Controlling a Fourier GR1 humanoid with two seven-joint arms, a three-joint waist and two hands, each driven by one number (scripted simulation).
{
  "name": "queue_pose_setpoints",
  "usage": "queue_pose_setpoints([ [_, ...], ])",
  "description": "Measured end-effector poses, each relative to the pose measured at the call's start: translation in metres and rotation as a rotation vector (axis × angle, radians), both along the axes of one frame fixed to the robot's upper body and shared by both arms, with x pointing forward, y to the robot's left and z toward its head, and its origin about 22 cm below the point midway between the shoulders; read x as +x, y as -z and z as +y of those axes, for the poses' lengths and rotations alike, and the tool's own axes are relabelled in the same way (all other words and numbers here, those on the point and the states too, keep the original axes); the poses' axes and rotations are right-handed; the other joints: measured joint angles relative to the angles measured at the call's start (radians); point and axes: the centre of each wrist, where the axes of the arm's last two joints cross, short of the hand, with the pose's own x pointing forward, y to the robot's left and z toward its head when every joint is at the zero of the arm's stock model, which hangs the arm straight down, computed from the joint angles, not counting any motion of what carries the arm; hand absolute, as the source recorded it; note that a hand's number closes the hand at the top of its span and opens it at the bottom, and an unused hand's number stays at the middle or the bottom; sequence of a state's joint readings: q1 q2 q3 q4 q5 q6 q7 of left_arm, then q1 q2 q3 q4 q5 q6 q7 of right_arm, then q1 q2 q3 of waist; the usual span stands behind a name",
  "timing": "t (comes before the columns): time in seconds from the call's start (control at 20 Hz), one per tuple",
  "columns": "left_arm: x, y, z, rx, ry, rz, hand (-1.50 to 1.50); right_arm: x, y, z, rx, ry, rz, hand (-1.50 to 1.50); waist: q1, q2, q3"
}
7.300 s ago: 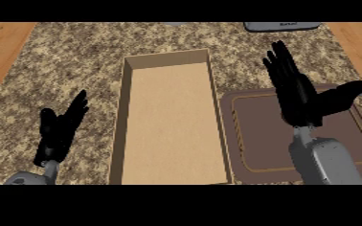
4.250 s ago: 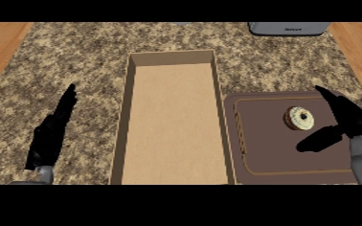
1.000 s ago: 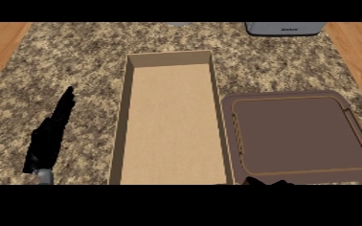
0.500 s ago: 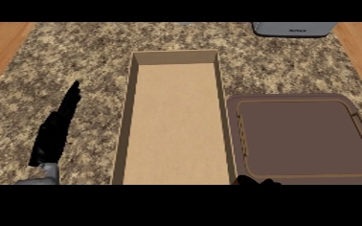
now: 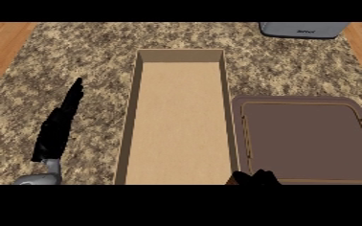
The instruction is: Pick the cupcake from the tray and place it in the cardboard box
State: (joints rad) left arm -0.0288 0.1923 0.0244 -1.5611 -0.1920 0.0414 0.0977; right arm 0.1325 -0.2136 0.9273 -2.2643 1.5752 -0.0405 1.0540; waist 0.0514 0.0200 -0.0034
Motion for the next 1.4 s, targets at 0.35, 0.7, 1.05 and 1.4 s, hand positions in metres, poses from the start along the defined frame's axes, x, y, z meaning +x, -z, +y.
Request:
queue_pose_setpoints([
  [0.35, 0.005, -0.002, -0.003, -0.001, 0.021, -0.011, 0.0, 0.028, 0.001, 0.004, 0.1, 0.013, 0.076, 1.5, 0.019, 0.008, 0.0],
  [0.7, 0.006, -0.001, -0.009, -0.003, 0.032, -0.007, 0.0, 0.106, 0.009, 0.022, 0.179, 0.1, 0.142, -1.5, 0.031, 0.006, 0.002],
  [1.05, 0.007, 0.002, -0.009, -0.005, 0.03, 0.008, 0.0, 0.178, 0.011, 0.037, 0.255, 0.112, 0.145, -1.5, 0.024, -0.001, 0.004],
  [1.4, 0.005, 0.005, -0.004, -0.003, 0.003, 0.014, 0.0, 0.206, 0.0, 0.033, 0.451, 0.152, -0.112, -1.5, 0.002, -0.01, 0.004],
])
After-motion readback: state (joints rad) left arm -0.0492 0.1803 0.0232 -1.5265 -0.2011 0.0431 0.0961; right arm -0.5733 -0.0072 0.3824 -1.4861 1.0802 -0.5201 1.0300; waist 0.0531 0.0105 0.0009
